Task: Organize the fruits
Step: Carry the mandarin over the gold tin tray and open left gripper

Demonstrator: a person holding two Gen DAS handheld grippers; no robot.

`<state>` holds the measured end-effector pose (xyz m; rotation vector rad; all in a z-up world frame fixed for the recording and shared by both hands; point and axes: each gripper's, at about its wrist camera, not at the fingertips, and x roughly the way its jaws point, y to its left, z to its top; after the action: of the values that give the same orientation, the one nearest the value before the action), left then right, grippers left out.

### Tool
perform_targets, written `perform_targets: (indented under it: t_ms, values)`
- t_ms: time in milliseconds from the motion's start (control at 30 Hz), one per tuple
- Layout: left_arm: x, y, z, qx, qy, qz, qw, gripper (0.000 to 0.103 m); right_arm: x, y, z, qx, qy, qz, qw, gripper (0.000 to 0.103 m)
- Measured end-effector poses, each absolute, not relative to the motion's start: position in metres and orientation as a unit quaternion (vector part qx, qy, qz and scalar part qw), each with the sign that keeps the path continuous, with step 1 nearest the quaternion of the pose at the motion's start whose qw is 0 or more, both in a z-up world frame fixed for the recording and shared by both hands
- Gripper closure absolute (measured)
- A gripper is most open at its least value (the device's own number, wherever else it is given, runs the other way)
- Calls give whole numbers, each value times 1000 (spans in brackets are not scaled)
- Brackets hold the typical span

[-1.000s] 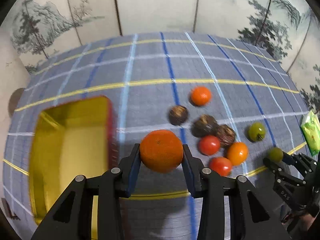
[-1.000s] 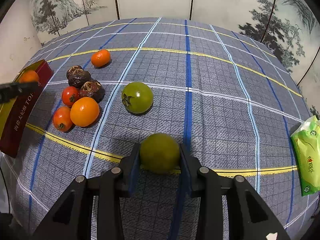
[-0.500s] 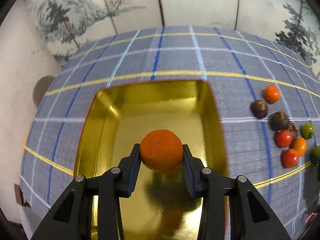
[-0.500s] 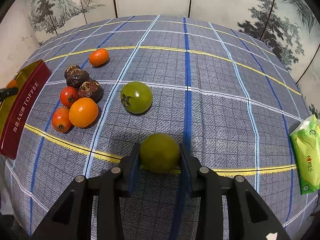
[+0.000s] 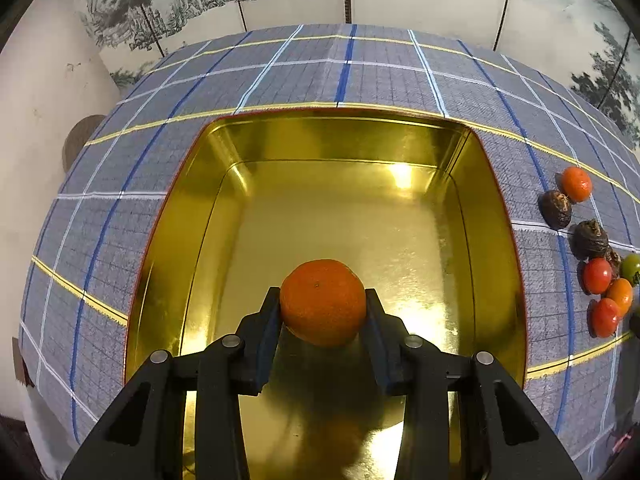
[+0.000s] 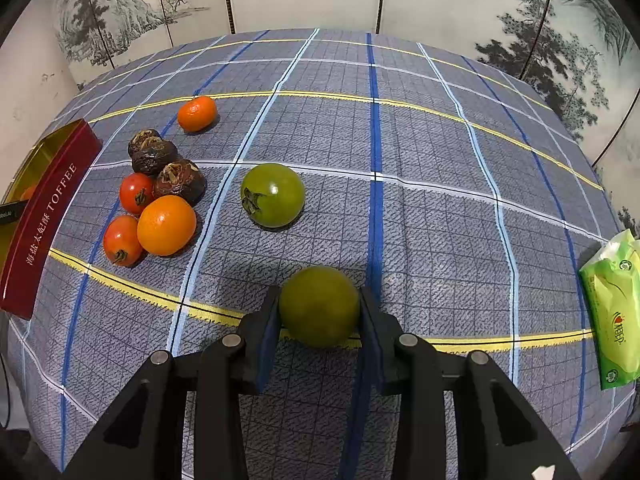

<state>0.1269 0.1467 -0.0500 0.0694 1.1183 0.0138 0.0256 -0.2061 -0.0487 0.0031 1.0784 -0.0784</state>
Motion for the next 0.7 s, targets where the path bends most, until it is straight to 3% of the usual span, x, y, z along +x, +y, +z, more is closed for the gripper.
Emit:
perform_targets:
  t_ms: [700]
  values:
    - [128,152,-52,12,538,5,843,61,25,-207,-49,4,510,-40,859,69]
